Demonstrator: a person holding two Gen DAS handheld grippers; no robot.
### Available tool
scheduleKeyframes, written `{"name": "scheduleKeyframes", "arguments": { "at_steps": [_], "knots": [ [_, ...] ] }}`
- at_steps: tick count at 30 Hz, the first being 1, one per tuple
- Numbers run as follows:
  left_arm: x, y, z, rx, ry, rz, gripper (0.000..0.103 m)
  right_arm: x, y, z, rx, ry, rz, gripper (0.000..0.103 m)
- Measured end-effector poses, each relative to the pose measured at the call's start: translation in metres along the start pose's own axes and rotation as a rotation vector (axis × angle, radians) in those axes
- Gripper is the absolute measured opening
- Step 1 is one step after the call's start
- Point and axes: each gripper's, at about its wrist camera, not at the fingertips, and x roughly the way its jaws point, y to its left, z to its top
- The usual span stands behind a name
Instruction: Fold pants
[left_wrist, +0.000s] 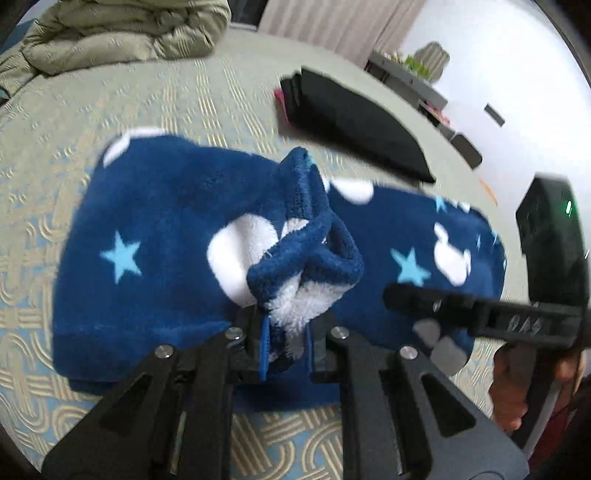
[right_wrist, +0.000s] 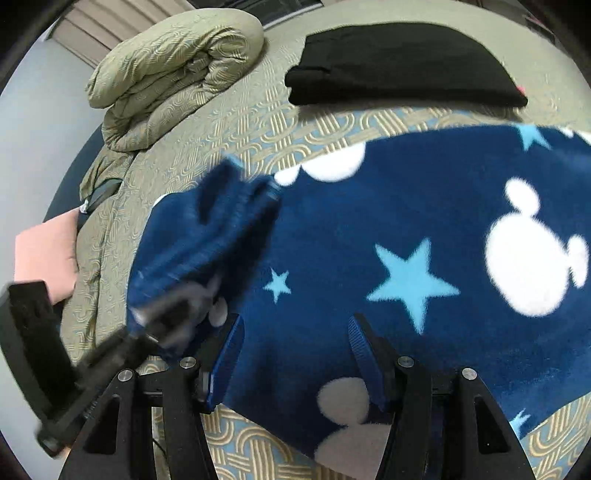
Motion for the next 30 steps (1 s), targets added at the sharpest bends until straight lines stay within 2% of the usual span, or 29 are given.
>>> {"name": "scheduleKeyframes", "arguments": {
  "at_steps": [3, 6, 7, 12, 17, 20, 23, 30],
  "knots": [
    [-0.002, -0.002, -0.005, 0.018, -0.006, 0.01, 0.021, 0.004, -0.002, 0.004, 0.024, 0.022, 0.046, 0.06],
    [-0.01, -0.007, -0.007, 0.025, -0.013, -0.037, 0.047, 0.011, 0.004, 0.01, 0.047, 0.046, 0.094, 0.061],
    [-0.014, -0.008, -0.009, 0.029, -0.019, -0.053, 0.053, 0.013, 0.005, 0.011, 0.055, 0.053, 0.104, 0.064],
    [-0.037, -0.005, -0.022, 0.077, -0.043, -0.034, 0.055, 0.029, 0.011, 0.023, 0.124, 0.11, 0.168, 0.07],
    [-0.065, 0.03, -0.037, 0.017, -0.087, 0.028, 0.056, 0.041, 0.018, 0.026, 0.144, 0.154, 0.209, 0.071],
    [-0.079, 0.064, -0.046, -0.04, -0.11, 0.107, 0.06, 0.044, 0.026, 0.029, 0.123, 0.158, 0.185, 0.074],
    [-0.082, 0.087, -0.054, -0.083, -0.096, 0.155, 0.06, 0.053, 0.033, 0.031, 0.129, 0.195, 0.149, 0.075],
    [-0.071, 0.103, -0.061, -0.08, -0.061, 0.164, 0.06, 0.044, 0.031, 0.02, 0.13, 0.217, 0.158, 0.076]
  ]
}}
